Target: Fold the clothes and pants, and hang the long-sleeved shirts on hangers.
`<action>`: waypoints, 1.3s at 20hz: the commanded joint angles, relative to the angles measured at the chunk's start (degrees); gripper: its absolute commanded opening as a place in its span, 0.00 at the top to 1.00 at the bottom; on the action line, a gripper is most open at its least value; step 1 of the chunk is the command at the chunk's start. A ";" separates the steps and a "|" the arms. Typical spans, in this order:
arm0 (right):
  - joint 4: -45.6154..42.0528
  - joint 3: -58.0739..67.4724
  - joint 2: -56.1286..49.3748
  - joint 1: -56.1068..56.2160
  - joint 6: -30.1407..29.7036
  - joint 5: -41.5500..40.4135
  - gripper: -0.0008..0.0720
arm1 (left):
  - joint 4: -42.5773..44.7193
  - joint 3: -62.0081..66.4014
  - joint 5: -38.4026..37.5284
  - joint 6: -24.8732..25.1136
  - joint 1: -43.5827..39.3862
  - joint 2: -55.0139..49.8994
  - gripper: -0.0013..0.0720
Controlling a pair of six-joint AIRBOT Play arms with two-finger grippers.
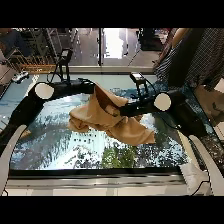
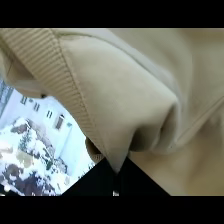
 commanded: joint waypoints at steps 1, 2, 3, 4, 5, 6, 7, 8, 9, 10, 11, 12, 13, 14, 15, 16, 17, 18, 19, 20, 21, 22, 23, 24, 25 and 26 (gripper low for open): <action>3.39 0.07 -0.33 0.07 2.78 -5.66 0.95 | -0.72 1.11 -0.76 0.20 0.33 -1.16 0.96; 4.98 0.07 -0.33 0.07 2.78 -7.85 0.95 | -0.63 1.11 -0.79 0.24 0.35 -1.79 0.86; 6.38 0.07 -0.35 0.07 2.82 -10.91 0.95 | -0.13 1.11 -0.92 0.31 0.76 -2.16 0.57; 7.61 0.07 -0.42 0.20 2.84 -14.60 0.95 | 0.96 1.09 -1.70 0.39 1.46 -2.21 0.21; 7.96 0.07 -0.52 0.50 3.89 -18.14 0.95 | 2.45 1.11 -3.96 0.42 2.56 -1.99 0.03; 7.87 0.07 -0.72 0.85 5.27 -21.55 0.95 | 4.74 1.11 -8.20 0.35 4.35 -1.64 0.03; 7.78 0.07 -1.07 1.09 6.51 -23.65 0.95 | 7.34 1.11 -13.35 -0.55 6.58 -1.14 0.03; 7.72 0.07 -1.57 1.16 7.50 -24.76 0.95 | 11.45 1.11 -19.45 -3.30 9.66 -0.39 0.03; 7.72 0.07 -2.12 1.14 8.41 -24.92 0.95 | 16.35 1.11 -24.87 -6.95 13.07 0.42 0.05; 7.61 0.07 -2.78 1.14 8.81 -24.79 0.95 | 22.40 1.11 -30.14 -10.23 17.27 1.38 0.11; 7.87 0.07 -3.39 1.25 8.81 -24.55 0.95 | 28.74 1.09 -34.47 -12.83 21.97 2.40 0.12; 7.89 0.07 -4.02 1.55 8.81 -24.26 0.95 | 34.10 1.09 -37.35 -14.38 26.71 3.28 0.12; 7.89 0.07 -4.52 2.21 8.79 -24.02 0.95 | 38.71 0.94 -38.80 -15.45 32.22 4.04 0.12; 7.89 0.07 -4.96 2.97 8.74 -23.96 0.95 | 41.13 0.48 -38.73 -16.17 37.73 4.57 0.12; 7.80 0.07 -5.42 3.89 8.63 -23.98 0.95 | 41.42 -0.11 -37.90 -16.31 44.06 4.74 0.12; 7.67 0.07 -5.77 4.81 8.04 -24.00 0.95 | 40.87 -0.85 -36.65 -16.33 49.70 4.57 0.12; 7.32 0.07 -6.08 5.66 7.65 -24.04 0.95 | 39.69 -2.16 -35.32 -16.33 55.30 4.35 0.12; 7.19 0.07 -6.29 6.27 7.65 -24.26 0.95 | 38.42 -3.58 -34.05 -16.35 59.87 4.09 0.12; 7.04 0.07 -6.47 6.80 7.65 -24.63 0.95 | 37.33 -5.22 -31.47 -16.55 64.19 3.80 0.13; 7.02 0.07 -6.49 6.93 7.65 -24.87 0.95 | 36.61 -6.67 -27.85 -16.55 67.52 3.41 0.16; 6.91 0.07 -6.51 7.13 7.63 -24.90 0.95 | 35.69 -7.80 -24.22 -16.52 70.31 2.82 0.17; 6.21 0.07 -6.51 7.10 7.65 -24.96 0.95 | 35.01 -8.07 -21.84 -16.50 72.17 1.79 0.20; 5.49 0.07 -6.51 7.10 7.65 -25.11 0.95 | 34.14 -8.07 -19.85 -16.48 73.16 0.44 0.24; 4.94 0.07 -6.56 7.10 7.69 -25.33 0.95 | 33.16 -8.07 -18.18 -16.48 73.44 -0.90 0.24; 4.61 0.07 -6.58 7.10 7.69 -25.62 0.95 | 31.82 -8.07 -17.09 -16.35 73.26 -2.40 0.24; 4.52 0.07 -6.58 7.10 7.69 -25.92 0.95 | 30.69 -8.07 -16.48 -15.78 72.61 -3.82 0.26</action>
